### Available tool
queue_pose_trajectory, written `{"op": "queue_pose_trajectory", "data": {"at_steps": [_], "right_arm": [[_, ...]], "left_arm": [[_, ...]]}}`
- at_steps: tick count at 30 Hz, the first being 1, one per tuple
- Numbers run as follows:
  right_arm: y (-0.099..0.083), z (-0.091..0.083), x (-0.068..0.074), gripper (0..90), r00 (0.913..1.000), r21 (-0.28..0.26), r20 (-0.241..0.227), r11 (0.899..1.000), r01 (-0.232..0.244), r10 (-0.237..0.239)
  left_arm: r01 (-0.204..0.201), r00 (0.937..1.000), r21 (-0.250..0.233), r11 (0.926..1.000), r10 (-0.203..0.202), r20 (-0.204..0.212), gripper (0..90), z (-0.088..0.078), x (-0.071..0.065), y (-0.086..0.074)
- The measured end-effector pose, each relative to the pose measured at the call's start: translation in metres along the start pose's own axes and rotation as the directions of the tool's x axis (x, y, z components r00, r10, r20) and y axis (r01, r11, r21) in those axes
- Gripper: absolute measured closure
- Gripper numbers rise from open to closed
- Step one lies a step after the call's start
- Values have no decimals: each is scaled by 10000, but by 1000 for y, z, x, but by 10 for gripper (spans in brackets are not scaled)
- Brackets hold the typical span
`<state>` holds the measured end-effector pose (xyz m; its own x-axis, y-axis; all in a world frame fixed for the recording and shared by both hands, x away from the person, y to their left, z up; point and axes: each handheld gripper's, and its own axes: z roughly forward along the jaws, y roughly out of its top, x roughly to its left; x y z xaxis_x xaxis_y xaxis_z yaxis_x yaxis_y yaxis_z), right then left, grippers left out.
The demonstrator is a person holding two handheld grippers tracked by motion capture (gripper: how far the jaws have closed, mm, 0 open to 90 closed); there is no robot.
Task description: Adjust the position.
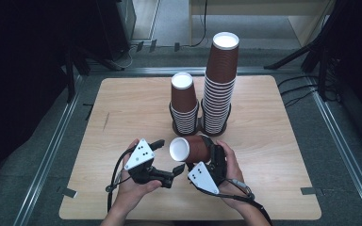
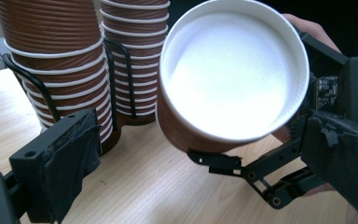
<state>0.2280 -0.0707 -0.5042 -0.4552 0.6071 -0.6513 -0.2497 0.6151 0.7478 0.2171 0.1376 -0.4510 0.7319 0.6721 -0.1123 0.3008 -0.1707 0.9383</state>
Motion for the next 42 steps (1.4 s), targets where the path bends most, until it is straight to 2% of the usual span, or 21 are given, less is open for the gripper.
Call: {"op": "queue_pose_trajectory", "data": {"at_steps": [9, 15, 18, 20, 25, 28, 37, 42], "right_arm": [[3, 0, 6, 112, 9994, -155, -254, 9996, 218, -222], [5, -2, 8, 112, 9988, -384, -485, 9993, 41, -60], [5, -2, 9, 112, 9986, -460, -488, 9988, 155, -177], [6, -2, 10, 112, 9985, -445, -515, 9989, 168, -191], [5, -2, 11, 112, 9980, -432, -546, 9986, 289, -312], [6, -2, 12, 112, 9980, -432, -541, 9986, 306, -329], [7, -3, 12, 112, 9977, -551, -543, 9977, 384, -414], [7, -3, 13, 112, 9971, -556, -548, 9973, 489, -520]], "left_arm": [[-56, 9999, 61, 10000, 55, 119, 0, 3, -3, 0], [-25, 9999, 166, 9999, 23, 124, 0, 5, -4, -1], [-3, 9999, 179, 9998, 1, 133, 2, 5, -4, -1], [43, 9999, 136, 9999, -46, 156, 44, 4, -4, -1], [18, 9999, 60, 10000, -18, 150, 67, 3, -5, 0], [-54, 10000, 21, 10000, 54, -6, 136, 3, -6, 0], [-68, 10000, 86, 9999, 67, 58, 145, 4, -7, 0], [-67, 10000, 17, 10000, 67, 58, 183, 4, -8, 0]]}}
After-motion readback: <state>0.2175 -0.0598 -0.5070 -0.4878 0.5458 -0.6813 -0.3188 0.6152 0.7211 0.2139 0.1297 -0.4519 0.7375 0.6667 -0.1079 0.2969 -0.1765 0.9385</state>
